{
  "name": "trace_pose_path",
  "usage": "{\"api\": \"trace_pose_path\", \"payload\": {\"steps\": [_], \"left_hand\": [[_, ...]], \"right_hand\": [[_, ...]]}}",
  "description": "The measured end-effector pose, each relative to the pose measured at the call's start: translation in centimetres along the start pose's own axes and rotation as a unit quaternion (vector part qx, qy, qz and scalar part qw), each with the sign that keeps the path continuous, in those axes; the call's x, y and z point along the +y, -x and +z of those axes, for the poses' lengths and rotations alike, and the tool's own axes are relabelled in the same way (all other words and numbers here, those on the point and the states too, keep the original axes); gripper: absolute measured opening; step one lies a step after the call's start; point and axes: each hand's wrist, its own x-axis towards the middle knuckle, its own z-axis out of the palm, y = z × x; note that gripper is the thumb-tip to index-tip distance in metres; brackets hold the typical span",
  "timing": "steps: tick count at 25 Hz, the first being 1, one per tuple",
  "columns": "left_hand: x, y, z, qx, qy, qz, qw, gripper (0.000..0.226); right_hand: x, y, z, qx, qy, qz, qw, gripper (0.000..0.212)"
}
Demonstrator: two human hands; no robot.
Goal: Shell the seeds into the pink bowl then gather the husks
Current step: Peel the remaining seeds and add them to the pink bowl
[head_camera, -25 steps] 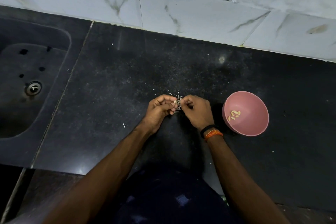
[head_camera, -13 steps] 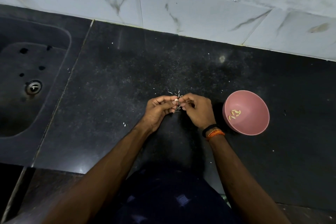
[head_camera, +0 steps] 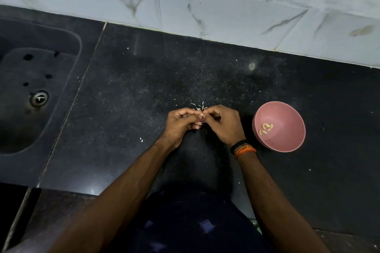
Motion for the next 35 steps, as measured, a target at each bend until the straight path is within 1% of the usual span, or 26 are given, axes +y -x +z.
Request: {"api": "trace_pose_path", "payload": {"steps": [4,7,10,15,24,27,30,33,35], "left_hand": [[0.2,0.2,0.0,-0.009,-0.002,-0.002,1.000,0.012],[0.3,0.2,0.1,-0.012,-0.008,-0.006,1.000,0.012],[0.5,0.1,0.1,-0.005,-0.007,-0.021,1.000,0.013],[0.9,0.0,0.1,-0.006,-0.002,-0.045,0.999,0.012],[1.1,0.0,0.3,-0.012,0.005,-0.049,0.999,0.012],[1.1,-0.1,0.0,-0.020,0.018,-0.059,0.998,0.014],[1.1,-0.2,-0.4,-0.042,0.025,-0.070,0.996,0.016],[1.1,-0.3,-0.6,-0.061,0.029,-0.076,0.995,0.022],[1.1,-0.4,-0.7,-0.062,0.032,-0.073,0.995,0.021]], "right_hand": [[0.0,0.1,-0.2,-0.007,0.008,-0.008,1.000,0.011],[0.0,-0.1,-0.3,-0.022,0.049,-0.042,0.998,0.012],[0.0,-0.1,-0.1,-0.016,0.078,-0.062,0.995,0.010],[0.1,0.1,0.4,-0.010,0.080,-0.058,0.995,0.009],[-0.1,0.2,1.2,0.014,0.109,-0.049,0.993,0.008],[-0.4,0.2,1.4,0.018,0.077,-0.028,0.996,0.007],[-0.4,0.2,1.4,0.023,0.020,0.013,0.999,0.007],[-0.6,0.2,1.3,-0.002,-0.070,0.082,0.994,0.009],[-0.7,0.2,1.3,-0.014,-0.116,0.123,0.986,0.011]]}}
